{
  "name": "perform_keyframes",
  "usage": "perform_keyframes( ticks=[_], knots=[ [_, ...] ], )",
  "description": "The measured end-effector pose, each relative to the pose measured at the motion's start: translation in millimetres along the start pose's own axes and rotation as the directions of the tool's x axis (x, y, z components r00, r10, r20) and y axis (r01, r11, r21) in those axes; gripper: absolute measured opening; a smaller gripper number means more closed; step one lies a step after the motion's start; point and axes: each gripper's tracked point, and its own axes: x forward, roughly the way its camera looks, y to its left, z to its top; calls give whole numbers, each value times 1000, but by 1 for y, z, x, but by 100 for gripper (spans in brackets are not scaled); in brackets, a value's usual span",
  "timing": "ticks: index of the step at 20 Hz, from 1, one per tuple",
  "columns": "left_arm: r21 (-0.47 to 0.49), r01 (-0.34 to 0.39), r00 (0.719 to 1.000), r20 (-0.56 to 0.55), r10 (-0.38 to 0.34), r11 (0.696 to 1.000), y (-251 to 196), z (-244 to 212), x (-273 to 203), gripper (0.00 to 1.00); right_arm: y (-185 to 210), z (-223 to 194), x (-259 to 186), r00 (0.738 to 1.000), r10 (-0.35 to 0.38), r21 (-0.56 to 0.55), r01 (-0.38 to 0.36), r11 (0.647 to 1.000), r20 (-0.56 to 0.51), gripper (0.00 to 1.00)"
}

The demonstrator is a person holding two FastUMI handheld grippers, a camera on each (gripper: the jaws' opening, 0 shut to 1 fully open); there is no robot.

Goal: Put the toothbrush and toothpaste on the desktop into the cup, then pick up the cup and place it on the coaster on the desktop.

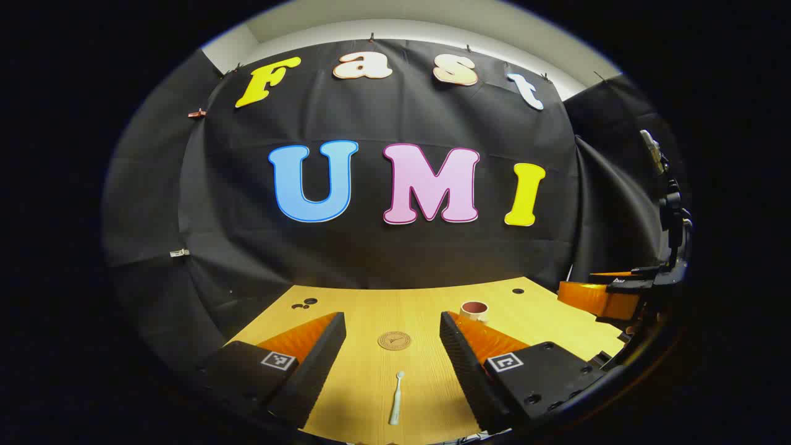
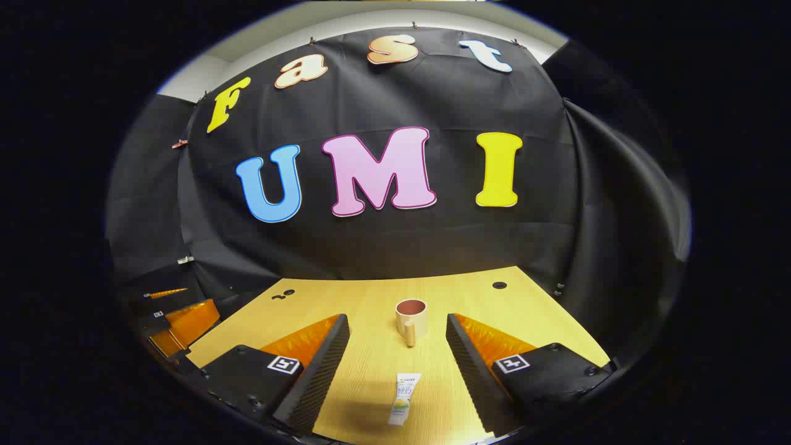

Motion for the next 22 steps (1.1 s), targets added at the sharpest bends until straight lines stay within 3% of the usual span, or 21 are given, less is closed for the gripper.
perform_keyframes(
  ticks=[15, 22],
  knots=[
    [0, -4, 998, -57, 4, 1000, -4, -24, 4, 96, 10, -18, 6, 997, 38, -41, -41, 998, -67, 97],
    [-3, -16, 996, -84, 16, 1000, -4, -35, 7, 97, 16, -42, 27, 985, 57, -47, -66, 997, -162, 96]
  ],
)
